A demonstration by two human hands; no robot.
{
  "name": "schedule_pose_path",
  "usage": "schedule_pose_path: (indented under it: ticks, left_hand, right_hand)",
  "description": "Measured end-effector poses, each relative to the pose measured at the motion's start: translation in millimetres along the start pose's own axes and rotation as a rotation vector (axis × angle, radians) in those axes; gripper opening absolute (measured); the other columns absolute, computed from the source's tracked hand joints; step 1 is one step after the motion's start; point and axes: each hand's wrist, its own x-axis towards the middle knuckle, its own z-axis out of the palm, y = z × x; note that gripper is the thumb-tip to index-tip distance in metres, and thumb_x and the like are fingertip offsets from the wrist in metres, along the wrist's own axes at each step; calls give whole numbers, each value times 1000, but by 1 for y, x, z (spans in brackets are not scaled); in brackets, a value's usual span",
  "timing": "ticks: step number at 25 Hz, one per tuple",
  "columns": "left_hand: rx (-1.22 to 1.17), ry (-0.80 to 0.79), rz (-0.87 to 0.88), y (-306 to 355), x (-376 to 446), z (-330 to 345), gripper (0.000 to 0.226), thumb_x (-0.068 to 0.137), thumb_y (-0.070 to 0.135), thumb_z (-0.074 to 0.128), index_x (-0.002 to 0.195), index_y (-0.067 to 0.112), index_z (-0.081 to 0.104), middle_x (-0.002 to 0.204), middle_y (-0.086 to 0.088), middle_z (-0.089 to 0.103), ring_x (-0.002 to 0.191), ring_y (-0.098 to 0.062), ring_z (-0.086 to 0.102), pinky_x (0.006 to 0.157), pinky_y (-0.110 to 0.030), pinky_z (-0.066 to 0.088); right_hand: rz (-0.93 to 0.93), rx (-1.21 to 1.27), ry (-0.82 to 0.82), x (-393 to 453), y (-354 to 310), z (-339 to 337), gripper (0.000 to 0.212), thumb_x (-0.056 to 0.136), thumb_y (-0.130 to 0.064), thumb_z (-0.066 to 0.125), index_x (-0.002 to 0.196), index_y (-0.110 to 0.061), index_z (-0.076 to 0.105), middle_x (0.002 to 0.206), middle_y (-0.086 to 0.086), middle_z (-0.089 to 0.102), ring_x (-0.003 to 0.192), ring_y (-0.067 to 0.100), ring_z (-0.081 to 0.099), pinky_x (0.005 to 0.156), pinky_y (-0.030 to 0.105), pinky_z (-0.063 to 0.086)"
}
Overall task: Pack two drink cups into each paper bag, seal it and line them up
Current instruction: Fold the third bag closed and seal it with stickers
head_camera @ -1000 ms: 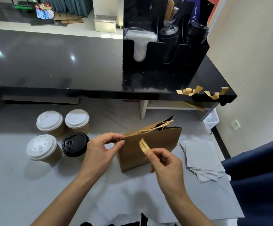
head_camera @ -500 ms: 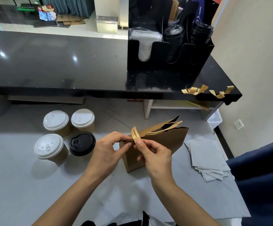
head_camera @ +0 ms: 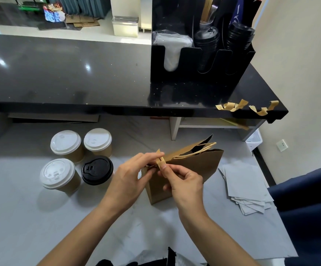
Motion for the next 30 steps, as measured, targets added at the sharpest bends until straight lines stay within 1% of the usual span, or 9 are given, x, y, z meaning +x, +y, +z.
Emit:
schedule_pose_path:
  ticks: [3, 7, 12, 18, 20, 22, 24, 28, 30]
  left_hand:
    - [76, -32, 27, -1, 3, -1, 37, 94, 12, 68, 127, 29, 65, 107, 17, 62, 99, -6, 63, 83, -30, 54]
    - [120, -63, -7, 0, 4, -1, 26, 98, 16, 63, 123, 23, 69, 107, 10, 60, 96, -14, 62, 81, -39, 54]
    - [151, -73, -31, 2, 6, 0, 23, 99, 16, 61, 118, 22, 71, 104, 11, 54, 91, -11, 57, 78, -32, 51]
    - [156, -85, -55, 5, 7, -1, 21, 98, 14, 62, 116, 19, 72, 103, 10, 55, 89, -6, 55, 76, -25, 48]
    - [164, -88, -55, 6, 8, -2, 21, 98, 15, 61, 115, 18, 72, 102, 10, 55, 89, -6, 55, 75, -26, 49]
    - [168, -88, -55, 6, 8, -3, 20, 99, 16, 61, 115, 18, 72, 102, 10, 55, 89, -6, 56, 75, -28, 50]
    - [171, -89, -57, 6, 7, -3, 20, 99, 16, 60, 115, 19, 72, 102, 11, 55, 90, -6, 56, 75, -28, 50]
    - [149, -97, -65, 7, 6, -4, 20, 99, 17, 60, 115, 20, 72, 102, 12, 55, 92, -8, 58, 78, -30, 51]
    - [141, -104, -65, 7, 6, -4, 19, 99, 16, 61, 114, 20, 72, 101, 12, 55, 92, -9, 58, 79, -31, 51]
  right_hand:
    - [-4, 8, -5, 1, 0, 0, 11, 86, -39, 77, 89, -29, 80, 79, -6, 78, 53, 6, 60, 57, 17, 52]
    - [15, 13, -12, 3, 0, 1, 13, 85, -39, 79, 90, -27, 81, 79, -6, 78, 53, 6, 59, 57, 16, 52]
    - [26, -2, -19, 6, 2, -1, 10, 85, -38, 79, 88, -29, 80, 79, -8, 78, 54, 6, 62, 57, 16, 54]
    - [-20, -30, -22, 7, 5, -4, 9, 86, -32, 79, 93, -25, 78, 77, -7, 78, 55, 9, 65, 55, 17, 53]
    - [-37, -26, -15, 7, 8, -1, 13, 86, -31, 79, 97, -24, 76, 77, -7, 78, 53, 11, 64, 54, 18, 53]
    - [-41, 3, -17, 8, 10, 0, 26, 85, -31, 81, 104, -23, 66, 78, -6, 78, 53, 14, 65, 56, 19, 55]
    - [-29, 9, -14, 11, 11, -1, 35, 83, -31, 83, 105, -22, 58, 77, -7, 78, 52, 15, 65, 56, 19, 56]
    - [-32, -15, -16, 14, 17, -3, 36, 82, -30, 84, 96, -7, 59, 72, 5, 75, 49, 15, 61, 53, 21, 53]
    - [-35, -57, -20, 16, 21, -5, 37, 83, -32, 83, 91, -4, 60, 70, 6, 74, 50, 16, 62, 54, 23, 54]
